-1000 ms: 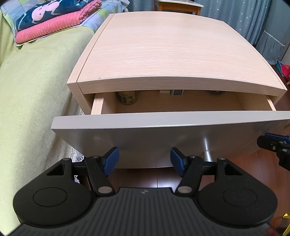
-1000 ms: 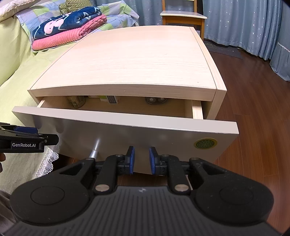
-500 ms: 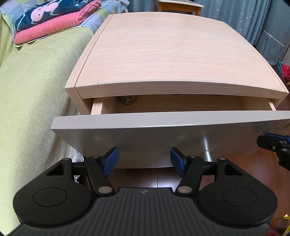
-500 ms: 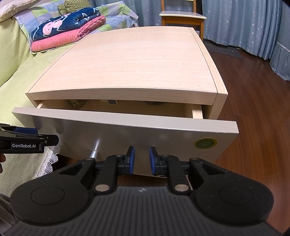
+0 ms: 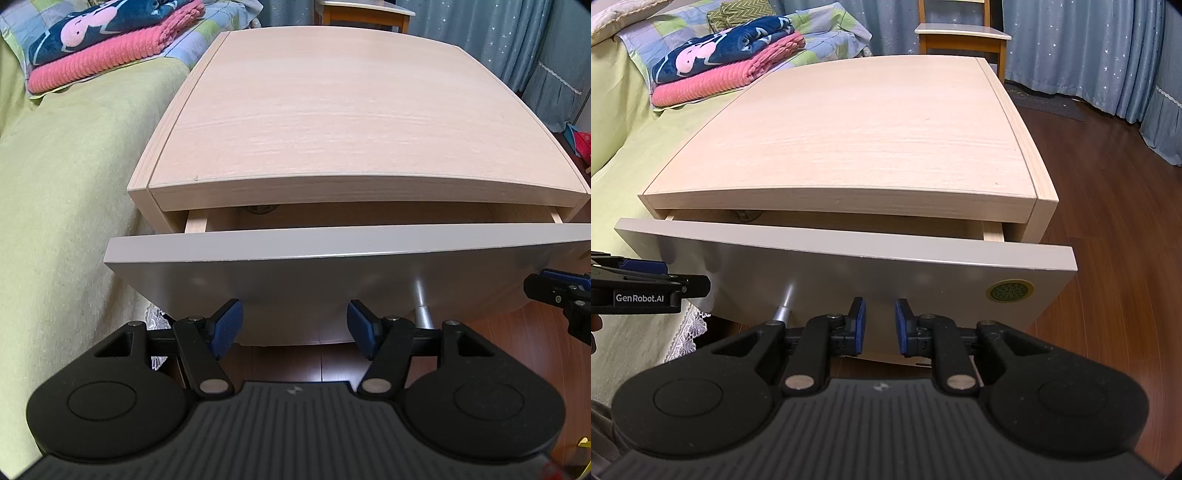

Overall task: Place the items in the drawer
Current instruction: 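Push the drawer front with the right gripper to slide it shut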

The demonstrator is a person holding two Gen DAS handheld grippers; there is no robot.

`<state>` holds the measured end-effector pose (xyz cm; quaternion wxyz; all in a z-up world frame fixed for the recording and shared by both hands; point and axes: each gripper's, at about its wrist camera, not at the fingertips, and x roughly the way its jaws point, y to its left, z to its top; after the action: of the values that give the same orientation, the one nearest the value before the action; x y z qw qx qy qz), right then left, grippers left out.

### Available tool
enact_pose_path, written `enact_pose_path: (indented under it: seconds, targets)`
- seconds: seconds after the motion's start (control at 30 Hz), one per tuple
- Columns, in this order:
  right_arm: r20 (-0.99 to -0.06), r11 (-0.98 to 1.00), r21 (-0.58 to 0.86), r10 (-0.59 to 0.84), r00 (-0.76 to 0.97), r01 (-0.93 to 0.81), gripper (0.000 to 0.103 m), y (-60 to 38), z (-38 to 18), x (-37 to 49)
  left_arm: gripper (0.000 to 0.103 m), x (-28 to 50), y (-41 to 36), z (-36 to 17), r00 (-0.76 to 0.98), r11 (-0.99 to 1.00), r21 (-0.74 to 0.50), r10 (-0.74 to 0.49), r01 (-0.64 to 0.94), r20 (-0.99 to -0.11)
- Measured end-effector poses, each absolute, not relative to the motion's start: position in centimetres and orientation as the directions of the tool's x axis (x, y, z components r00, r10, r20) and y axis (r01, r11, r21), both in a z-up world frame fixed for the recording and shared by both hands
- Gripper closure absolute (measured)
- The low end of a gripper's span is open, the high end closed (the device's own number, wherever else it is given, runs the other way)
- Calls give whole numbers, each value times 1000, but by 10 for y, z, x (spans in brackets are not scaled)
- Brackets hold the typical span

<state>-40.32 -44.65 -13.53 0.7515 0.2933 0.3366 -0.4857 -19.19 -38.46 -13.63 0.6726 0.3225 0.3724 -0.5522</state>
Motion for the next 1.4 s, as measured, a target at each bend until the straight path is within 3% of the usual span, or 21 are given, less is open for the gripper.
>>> enact_pose_path:
  seconds: [1.4]
  targets:
    - [-789,348,114,-538,298,931,88,-465,-135,-399,39,-182,-425,-147,105,171,21,-502,985,-859]
